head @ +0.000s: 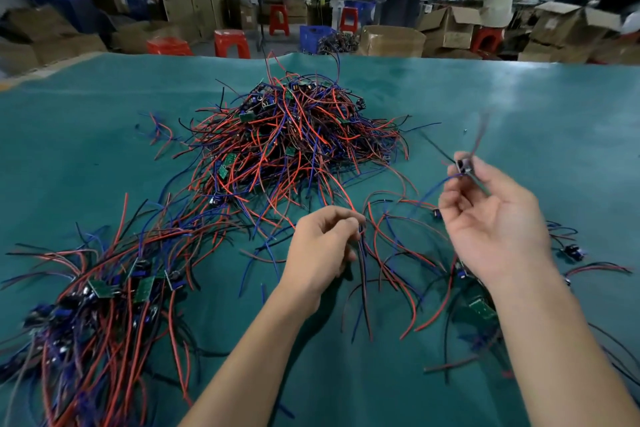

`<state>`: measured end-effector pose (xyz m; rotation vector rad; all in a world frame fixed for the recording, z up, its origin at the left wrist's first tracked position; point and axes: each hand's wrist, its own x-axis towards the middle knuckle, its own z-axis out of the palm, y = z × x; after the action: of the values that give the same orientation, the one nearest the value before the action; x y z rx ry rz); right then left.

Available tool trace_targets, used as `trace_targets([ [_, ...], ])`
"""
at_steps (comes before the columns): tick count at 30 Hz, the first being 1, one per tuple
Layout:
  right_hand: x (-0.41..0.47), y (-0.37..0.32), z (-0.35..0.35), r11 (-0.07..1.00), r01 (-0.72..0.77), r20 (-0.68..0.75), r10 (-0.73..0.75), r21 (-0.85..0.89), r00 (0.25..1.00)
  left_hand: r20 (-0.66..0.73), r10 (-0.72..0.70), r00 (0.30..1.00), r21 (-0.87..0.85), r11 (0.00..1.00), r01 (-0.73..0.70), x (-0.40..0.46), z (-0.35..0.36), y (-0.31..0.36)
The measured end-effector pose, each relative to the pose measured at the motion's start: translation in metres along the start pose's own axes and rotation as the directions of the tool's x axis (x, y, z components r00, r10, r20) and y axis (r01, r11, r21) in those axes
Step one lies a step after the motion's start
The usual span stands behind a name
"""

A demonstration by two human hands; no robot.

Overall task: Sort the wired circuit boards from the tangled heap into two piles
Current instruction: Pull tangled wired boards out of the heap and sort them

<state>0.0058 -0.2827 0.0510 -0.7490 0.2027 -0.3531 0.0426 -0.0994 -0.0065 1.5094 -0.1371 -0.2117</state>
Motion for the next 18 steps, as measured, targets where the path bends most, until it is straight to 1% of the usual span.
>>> trace_targets([
  [1,-0.002,0.0,0.002,0.999,-0.047,0.039,0.046,0.018,0.998,0.022,0.006,1.0,-0.009,1.0,-0.006,-0.001,0.0,0.001],
  [2,-0.004,0.003,0.005,0.997,-0.072,0.077,0.073,-0.026,0.994,0.048,0.015,0.999,-0.02,1.0,-0.014,-0.001,0.001,0.002],
  [4,-0.006,0.013,0.008,0.968,-0.056,0.13,0.09,-0.245,0.987,0.121,0.015,0.993,-0.058,0.998,-0.008,-0.002,0.002,0.005],
  [6,-0.008,0.025,0.01,0.885,-0.005,0.153,0.086,-0.466,0.984,0.215,-0.001,0.977,-0.11,0.994,0.026,-0.004,0.004,0.006],
  [8,-0.01,0.035,0.011,0.798,0.042,0.151,0.063,-0.601,0.986,0.28,0.022,0.96,-0.119,0.993,0.012,-0.006,0.003,0.007],
  [10,-0.01,0.038,0.011,0.778,0.043,0.142,0.059,-0.627,0.988,0.3,0.062,0.952,-0.114,0.993,-0.028,-0.006,0.0,0.007],
  [12,-0.008,0.038,0.01,0.807,0.013,0.123,0.074,-0.59,0.99,0.316,0.084,0.945,-0.106,0.993,-0.053,-0.006,-0.003,0.006],
  [15,-0.005,0.036,0.007,0.848,-0.064,0.091,0.131,-0.526,0.987,0.343,0.077,0.936,-0.078,0.995,-0.054,-0.006,-0.003,0.006],
  [17,-0.004,0.034,0.004,0.854,-0.116,0.086,0.185,-0.507,0.979,0.337,0.053,0.94,-0.072,0.997,-0.031,-0.006,-0.002,0.005],
  [18,-0.003,0.033,0.003,0.853,-0.119,0.096,0.193,-0.508,0.976,0.329,0.039,0.943,-0.072,0.997,-0.016,-0.005,-0.002,0.005],
])
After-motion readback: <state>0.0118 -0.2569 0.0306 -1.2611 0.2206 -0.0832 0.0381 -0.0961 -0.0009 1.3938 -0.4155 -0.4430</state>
